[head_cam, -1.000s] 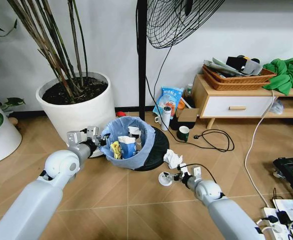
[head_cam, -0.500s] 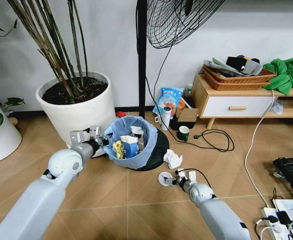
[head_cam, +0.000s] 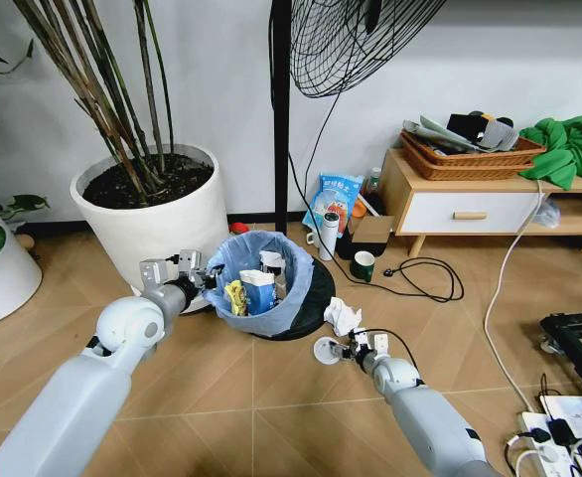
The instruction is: Pick up the trash bin and place the garbage on the floor into it.
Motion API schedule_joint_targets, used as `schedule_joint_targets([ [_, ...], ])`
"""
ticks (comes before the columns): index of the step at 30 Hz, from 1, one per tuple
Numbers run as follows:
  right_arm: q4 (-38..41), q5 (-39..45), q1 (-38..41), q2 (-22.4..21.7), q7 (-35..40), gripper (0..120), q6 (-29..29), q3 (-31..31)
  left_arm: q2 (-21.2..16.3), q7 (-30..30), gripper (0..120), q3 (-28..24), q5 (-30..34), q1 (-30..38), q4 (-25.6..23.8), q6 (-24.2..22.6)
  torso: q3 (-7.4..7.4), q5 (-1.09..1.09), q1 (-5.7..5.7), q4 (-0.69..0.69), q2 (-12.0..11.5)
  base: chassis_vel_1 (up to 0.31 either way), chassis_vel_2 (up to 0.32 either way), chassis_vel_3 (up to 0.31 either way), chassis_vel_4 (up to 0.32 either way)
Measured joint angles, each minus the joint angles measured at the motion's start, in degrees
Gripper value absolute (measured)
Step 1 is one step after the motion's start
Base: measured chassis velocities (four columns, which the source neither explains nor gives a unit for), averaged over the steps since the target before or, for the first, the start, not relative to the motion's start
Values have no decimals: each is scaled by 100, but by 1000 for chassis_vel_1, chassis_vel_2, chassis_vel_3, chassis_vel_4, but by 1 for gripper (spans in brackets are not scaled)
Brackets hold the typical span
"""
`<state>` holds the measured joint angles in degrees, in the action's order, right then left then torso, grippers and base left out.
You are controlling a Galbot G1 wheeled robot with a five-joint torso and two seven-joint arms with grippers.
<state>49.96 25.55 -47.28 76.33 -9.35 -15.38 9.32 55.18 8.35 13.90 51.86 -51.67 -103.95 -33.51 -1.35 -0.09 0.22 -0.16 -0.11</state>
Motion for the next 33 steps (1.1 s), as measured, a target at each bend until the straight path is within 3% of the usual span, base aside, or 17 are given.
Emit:
schedule_joint_targets([
  [5, 27, -2, -45, -8, -16, 38, 1, -1, 20, -1, 0, -26, 0, 32, 19, 2, -1, 0, 0, 0, 0, 0, 0, 0, 0],
  [17, 100, -17, -151, -17, -83, 4, 1, -24, 20, 0, 0, -22, 1, 22, 12, 2, -2, 6, 1, 5, -2, 0, 0, 0, 0],
  [33, 251, -4, -258, -54, -108, 0, -21, 23, 21, 2, 0, 15, -2, -40, -66, 2, -3, 4, 1, 4, -3, 0, 0, 0, 0],
])
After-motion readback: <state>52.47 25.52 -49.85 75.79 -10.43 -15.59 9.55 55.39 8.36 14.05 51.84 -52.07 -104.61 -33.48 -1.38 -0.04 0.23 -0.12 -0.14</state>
